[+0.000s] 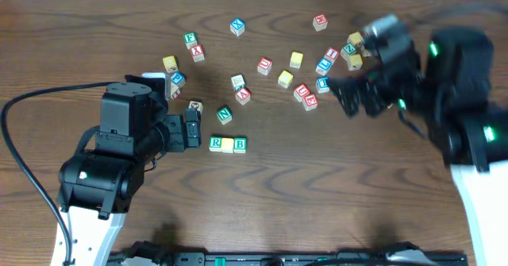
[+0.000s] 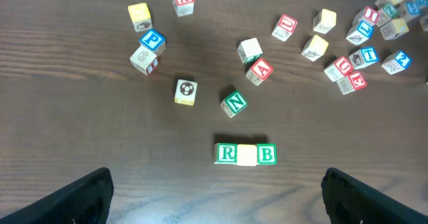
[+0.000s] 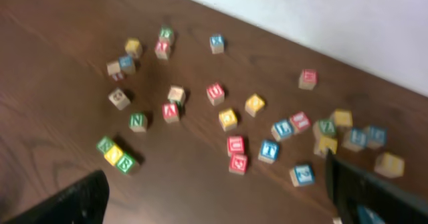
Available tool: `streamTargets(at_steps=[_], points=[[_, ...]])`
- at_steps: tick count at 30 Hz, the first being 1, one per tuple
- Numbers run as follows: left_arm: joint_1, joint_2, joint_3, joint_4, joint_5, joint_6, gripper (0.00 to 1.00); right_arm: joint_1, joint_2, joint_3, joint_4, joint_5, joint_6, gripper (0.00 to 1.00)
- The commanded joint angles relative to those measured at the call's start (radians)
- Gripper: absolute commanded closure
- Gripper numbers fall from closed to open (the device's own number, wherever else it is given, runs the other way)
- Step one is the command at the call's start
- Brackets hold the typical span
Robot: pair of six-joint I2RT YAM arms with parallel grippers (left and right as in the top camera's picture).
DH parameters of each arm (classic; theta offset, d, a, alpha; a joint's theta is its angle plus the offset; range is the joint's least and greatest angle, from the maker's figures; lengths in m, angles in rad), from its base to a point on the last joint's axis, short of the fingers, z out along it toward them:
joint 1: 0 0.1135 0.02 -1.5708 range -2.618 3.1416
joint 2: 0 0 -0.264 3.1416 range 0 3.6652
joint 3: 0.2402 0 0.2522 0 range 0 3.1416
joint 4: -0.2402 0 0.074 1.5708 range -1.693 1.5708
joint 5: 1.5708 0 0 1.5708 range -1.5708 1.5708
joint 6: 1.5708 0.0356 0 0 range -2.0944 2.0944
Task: Spell out ROBOT
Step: 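Swing the right arm out toward the yellow O block at the back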
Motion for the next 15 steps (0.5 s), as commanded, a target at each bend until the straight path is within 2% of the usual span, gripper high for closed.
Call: streamTargets(at_steps=[1, 4, 6, 15], points=[[0.003, -0.002, 0.019, -0.001, 0.006, 0.009, 0.02, 0.005, 0.122, 0.095, -0.042, -0.025, 0.053, 0.01], [0.003, -0.002, 0.019, -0.001, 0.006, 0.009, 0.02, 0.008, 0.172, 0.101, 0.039, -0.078, 0.092, 0.01], [0.003, -0.002, 0.019, -0.001, 0.006, 0.009, 0.02, 0.025, 0.214, 0.113, 0.054, -0.026, 0.17, 0.01], [0.003, -0.002, 0.019, -0.001, 0.006, 0.009, 0.02, 0.182, 0.454, 0.268, 0.05, 0.157, 0.275, 0.01]])
